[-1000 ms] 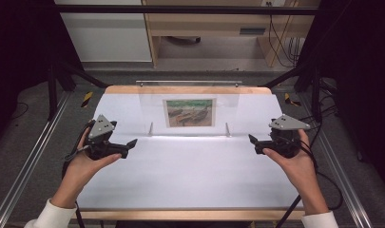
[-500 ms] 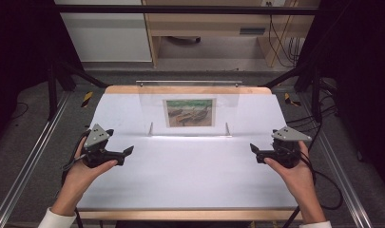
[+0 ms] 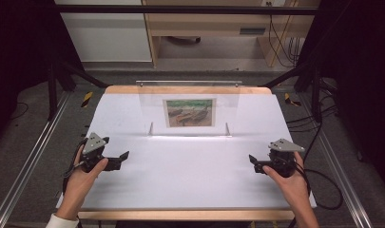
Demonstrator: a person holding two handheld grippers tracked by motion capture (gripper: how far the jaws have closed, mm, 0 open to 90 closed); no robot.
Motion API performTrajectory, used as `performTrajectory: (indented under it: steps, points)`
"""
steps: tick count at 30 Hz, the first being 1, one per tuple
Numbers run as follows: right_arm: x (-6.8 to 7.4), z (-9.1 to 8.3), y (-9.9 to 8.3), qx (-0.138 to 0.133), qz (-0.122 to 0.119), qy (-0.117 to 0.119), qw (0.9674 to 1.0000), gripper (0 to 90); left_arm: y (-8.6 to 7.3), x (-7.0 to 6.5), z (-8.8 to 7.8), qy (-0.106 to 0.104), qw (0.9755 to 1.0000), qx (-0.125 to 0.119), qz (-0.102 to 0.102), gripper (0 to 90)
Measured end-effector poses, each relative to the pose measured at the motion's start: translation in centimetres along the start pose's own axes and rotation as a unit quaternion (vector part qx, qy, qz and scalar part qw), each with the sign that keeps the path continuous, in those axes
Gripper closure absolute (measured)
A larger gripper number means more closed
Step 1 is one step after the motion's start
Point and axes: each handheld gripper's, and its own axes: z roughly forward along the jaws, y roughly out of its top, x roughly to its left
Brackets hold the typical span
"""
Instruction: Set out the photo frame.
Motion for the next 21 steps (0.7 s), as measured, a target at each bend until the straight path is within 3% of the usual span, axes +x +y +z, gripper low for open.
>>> performTrajectory:
  steps: [6,13,17,21]
  points:
    - [-0.1,0.9,-1.1,0.004,0.017,-0.008,0.9998,5.9,-2.1,0.6,0.7,0.015,0.9995,-0.011,-0.025,5.5]
    - [-0.1,1.4,-2.1,-0.009,0.034,-0.019,0.9992,6.0,-3.6,0.9,0.6,0.036,0.9974,-0.048,-0.041,5.6]
    - [0.0,1.7,-2.4,-0.012,0.046,-0.018,0.9987,6.1,-4.1,0.8,0.7,0.036,0.9985,-0.021,-0.036,5.9]
    - [0.4,1.7,-2.4,-0.002,0.040,-0.019,0.9990,6.1,-4.0,0.7,0.6,0.026,0.9993,0.000,-0.027,5.9]
